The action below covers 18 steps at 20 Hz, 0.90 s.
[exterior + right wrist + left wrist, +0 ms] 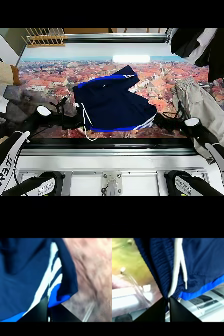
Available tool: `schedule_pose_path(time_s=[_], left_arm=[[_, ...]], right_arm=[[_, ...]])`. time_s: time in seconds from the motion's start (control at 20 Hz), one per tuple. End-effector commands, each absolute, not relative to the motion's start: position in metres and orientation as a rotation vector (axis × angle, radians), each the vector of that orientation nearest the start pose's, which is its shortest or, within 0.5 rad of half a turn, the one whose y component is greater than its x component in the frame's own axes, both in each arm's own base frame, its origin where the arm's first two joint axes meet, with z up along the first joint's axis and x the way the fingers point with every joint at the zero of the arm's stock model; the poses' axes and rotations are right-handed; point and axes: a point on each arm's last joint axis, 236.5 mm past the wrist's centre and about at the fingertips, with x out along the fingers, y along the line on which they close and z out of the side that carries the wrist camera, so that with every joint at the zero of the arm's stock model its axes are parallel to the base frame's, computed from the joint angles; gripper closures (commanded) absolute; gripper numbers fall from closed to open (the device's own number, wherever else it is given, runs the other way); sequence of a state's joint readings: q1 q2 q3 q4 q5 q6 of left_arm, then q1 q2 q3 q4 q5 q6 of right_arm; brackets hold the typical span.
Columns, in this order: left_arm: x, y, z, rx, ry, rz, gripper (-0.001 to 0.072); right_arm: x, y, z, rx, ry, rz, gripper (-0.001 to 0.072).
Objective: Fold the clothes and pants, and hang the long-sleeved shirts on hangers.
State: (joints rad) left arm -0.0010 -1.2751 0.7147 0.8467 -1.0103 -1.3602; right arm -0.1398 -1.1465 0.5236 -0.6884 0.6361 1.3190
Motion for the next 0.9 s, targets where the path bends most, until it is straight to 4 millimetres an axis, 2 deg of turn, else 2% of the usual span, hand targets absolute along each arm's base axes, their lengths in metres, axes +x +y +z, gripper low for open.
schedule_pose_path(time_s=[0.0,0.05,0.1,0.2,0.25,0.35,0.45,0.55,0.65,0.75,0.85], left_arm=[[0.321,-0.132,-0.033,-0.590,1.349,-0.383,0.0692],[0.332,-0.130,-0.003,-0.579,1.277,-0.399,0.0692],[0.342,-0.129,0.036,-0.567,1.191,-0.419,0.0692],[0.345,-0.130,0.119,-0.521,1.014,-0.471,0.0692],[0.339,-0.131,0.163,-0.497,0.921,-0.494,0.0692],[0.315,-0.134,0.239,-0.468,0.747,-0.526,0.0691],[0.281,-0.136,0.305,-0.457,0.582,-0.547,0.0691],[0.242,-0.138,0.353,-0.468,0.452,-0.561,0.0692],[0.208,-0.139,0.381,-0.506,0.373,-0.570,0.0692],[0.183,-0.141,0.391,-0.563,0.348,-0.572,0.0691],[0.175,-0.142,0.386,-0.609,0.385,-0.563,0.0692]], right_arm=[[0.385,0.059,0.005,0.587,0.906,0.180,0.0711],[0.399,0.057,0.051,0.514,0.826,0.220,0.0711],[0.409,0.055,0.105,0.435,0.732,0.256,0.0711],[0.413,0.055,0.215,0.314,0.532,0.304,0.0711],[0.407,0.057,0.273,0.277,0.412,0.319,0.0711],[0.379,0.060,0.369,0.211,0.203,0.338,0.0711],[0.340,0.066,0.439,0.158,0.040,0.352,0.0711],[0.305,0.070,0.485,0.123,-0.077,0.358,0.0710],[0.278,0.072,0.513,0.105,-0.162,0.358,0.0711],[0.267,0.073,0.524,0.116,-0.194,0.361,0.0711],[0.270,0.074,0.523,0.203,-0.171,0.376,0.0711]])
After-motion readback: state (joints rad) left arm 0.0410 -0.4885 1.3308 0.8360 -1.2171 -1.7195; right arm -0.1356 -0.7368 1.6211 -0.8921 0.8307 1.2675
